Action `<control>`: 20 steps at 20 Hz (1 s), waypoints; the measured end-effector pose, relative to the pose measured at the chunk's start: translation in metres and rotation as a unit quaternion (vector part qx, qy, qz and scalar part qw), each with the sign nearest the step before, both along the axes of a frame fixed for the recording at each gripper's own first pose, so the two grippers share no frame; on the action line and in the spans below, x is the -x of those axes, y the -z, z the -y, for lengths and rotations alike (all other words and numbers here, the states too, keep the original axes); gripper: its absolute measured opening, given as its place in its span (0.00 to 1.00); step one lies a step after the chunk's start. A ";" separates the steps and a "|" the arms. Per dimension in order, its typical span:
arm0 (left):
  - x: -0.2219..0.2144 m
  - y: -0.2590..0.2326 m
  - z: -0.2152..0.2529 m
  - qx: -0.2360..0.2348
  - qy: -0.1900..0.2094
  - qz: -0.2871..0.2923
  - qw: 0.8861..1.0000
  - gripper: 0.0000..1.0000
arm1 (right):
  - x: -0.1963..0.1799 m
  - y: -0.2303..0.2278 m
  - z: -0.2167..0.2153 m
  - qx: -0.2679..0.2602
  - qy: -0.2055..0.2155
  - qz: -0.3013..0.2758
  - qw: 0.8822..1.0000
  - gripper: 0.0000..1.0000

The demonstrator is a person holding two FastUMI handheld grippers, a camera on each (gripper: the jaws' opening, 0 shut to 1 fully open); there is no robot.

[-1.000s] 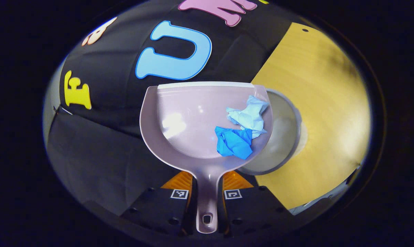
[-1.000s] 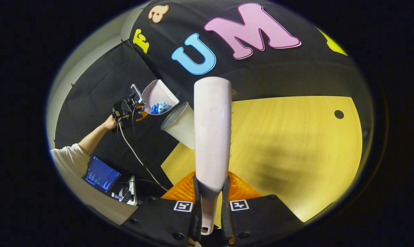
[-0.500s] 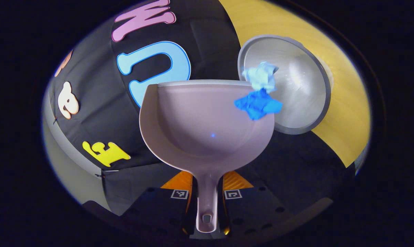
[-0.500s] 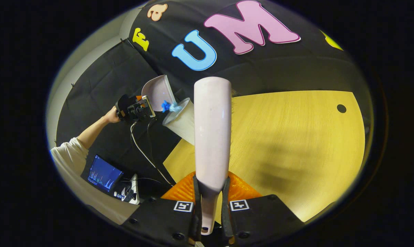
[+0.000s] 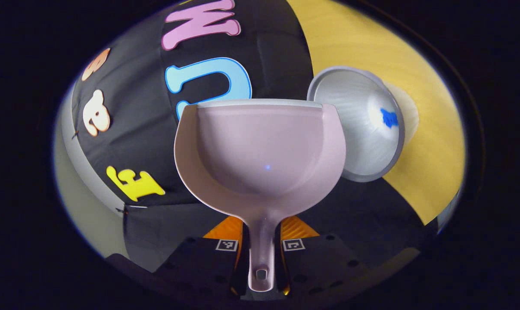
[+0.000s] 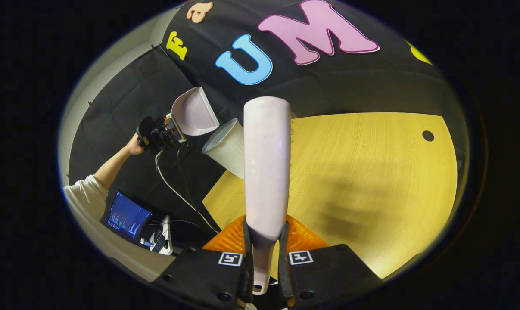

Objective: Pick up the small broom and dustpan from the desktop, sweep the trash into the dustpan with the broom, and then empty the trash into the garbage bin.

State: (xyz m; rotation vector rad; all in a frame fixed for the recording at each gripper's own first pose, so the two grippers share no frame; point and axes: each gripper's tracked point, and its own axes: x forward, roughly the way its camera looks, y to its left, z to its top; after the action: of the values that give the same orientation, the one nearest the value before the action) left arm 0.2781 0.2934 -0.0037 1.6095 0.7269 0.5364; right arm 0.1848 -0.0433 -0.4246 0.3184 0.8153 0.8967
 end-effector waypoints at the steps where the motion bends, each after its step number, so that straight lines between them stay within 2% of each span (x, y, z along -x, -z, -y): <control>1: 0.001 0.003 0.008 0.051 -0.009 0.012 0.999 0.21 | 0.000 0.000 -0.001 -0.001 0.004 -0.001 1.000 0.24; 3: 0.003 0.017 0.031 0.166 -0.009 0.054 0.985 0.21 | -0.007 0.001 -0.001 0.012 0.032 0.003 0.999 0.24; 4: -0.004 0.027 0.049 0.230 -0.010 0.078 0.970 0.22 | -0.014 0.005 -0.003 0.031 0.050 0.011 0.998 0.24; 5: -0.011 0.038 0.079 0.299 -0.003 0.095 0.949 0.21 | -0.019 0.012 -0.005 0.052 0.062 0.016 0.997 0.24; 6: -0.020 0.049 0.112 0.368 0.006 0.102 0.924 0.22 | -0.022 0.020 -0.007 0.075 0.072 0.019 0.994 0.24; 8: -0.039 0.069 0.170 0.472 0.026 0.104 0.875 0.21 | -0.025 0.031 -0.017 0.125 0.084 0.023 0.988 0.24; 10: -0.058 0.106 0.214 0.521 0.025 0.091 0.849 0.21 | -0.022 0.049 -0.017 0.187 0.096 0.022 0.977 0.25; 13: -0.054 0.184 0.267 0.598 -0.029 0.042 0.800 0.21 | -0.012 0.067 -0.020 0.212 0.127 -0.012 0.969 0.25; 14: -0.055 0.205 0.279 0.612 -0.047 0.028 0.789 0.22 | -0.012 0.071 -0.016 0.226 0.141 -0.018 0.964 0.25; 17: -0.060 0.256 0.287 0.623 -0.107 0.005 0.775 0.22 | -0.006 0.097 -0.003 0.257 0.169 -0.063 0.949 0.24; 20: -0.062 0.285 0.320 0.660 -0.169 -0.028 0.732 0.22 | -0.007 0.122 0.000 0.286 0.179 -0.115 0.934 0.25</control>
State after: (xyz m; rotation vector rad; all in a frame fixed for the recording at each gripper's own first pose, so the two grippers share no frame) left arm 0.3397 -0.0267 -0.2890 0.1353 1.0870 0.0950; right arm 0.1917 -0.0431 -0.5462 0.0506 1.1521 0.2552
